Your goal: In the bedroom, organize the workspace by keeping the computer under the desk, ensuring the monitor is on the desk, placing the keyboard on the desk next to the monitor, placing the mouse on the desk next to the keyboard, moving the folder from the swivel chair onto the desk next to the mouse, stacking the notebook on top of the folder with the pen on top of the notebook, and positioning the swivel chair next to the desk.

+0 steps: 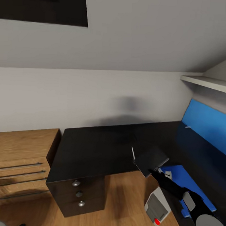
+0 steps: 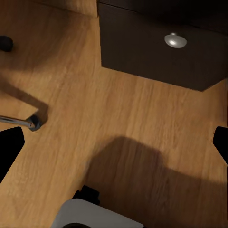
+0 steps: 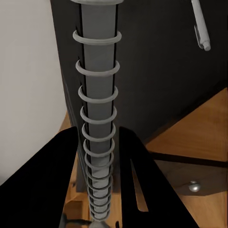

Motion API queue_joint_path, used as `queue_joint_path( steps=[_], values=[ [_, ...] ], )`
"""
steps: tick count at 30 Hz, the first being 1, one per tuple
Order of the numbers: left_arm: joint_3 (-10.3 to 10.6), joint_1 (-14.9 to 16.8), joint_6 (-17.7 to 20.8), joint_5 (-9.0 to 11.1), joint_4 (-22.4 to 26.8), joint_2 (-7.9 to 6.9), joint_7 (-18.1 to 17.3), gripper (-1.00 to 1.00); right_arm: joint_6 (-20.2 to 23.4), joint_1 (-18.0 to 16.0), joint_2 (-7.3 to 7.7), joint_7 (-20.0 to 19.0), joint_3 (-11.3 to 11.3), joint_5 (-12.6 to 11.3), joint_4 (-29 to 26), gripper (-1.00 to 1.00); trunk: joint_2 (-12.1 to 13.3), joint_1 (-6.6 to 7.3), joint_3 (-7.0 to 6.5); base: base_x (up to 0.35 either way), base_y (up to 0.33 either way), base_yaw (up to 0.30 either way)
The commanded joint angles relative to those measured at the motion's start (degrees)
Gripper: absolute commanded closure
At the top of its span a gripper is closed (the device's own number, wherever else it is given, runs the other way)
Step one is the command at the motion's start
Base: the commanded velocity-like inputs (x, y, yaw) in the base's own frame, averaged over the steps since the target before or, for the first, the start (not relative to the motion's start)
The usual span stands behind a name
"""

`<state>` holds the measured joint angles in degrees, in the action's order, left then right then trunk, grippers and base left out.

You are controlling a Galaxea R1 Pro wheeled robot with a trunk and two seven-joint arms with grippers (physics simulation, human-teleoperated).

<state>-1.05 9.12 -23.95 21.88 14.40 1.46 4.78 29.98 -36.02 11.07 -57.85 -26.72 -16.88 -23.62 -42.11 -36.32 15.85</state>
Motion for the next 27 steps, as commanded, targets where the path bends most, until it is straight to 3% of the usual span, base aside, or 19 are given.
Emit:
queue_joint_path(
  steps=[1,22,27],
  values=[
    [-0.1,0.0,-0.1,-0.2,0.0,0.03,0.2,-1.0,0.4,-0.1,-0.01,-0.1,-0.2,-0.3,0.0,1.0,-0.1,-0.01,0.08,0.0,0.0,-0.27],
    [-0.1,0.0,-0.1,-0.2,0.0,0.04,0.2,-1.0,4.8,-0.1,0.55,0.2,-0.3,-0.3,0.4,1.0,-0.1,-0.01,0.08,0.0,0.0,-0.269],
    [-0.1,0.0,-0.1,-0.2,0.0,0.04,0.2,-1.0,4.8,-0.1,1.5,0.2,-0.5,-0.3,2.8,1.0,-0.1,-0.01,0.08,0.0,0.0,-0.265]
  ],
)
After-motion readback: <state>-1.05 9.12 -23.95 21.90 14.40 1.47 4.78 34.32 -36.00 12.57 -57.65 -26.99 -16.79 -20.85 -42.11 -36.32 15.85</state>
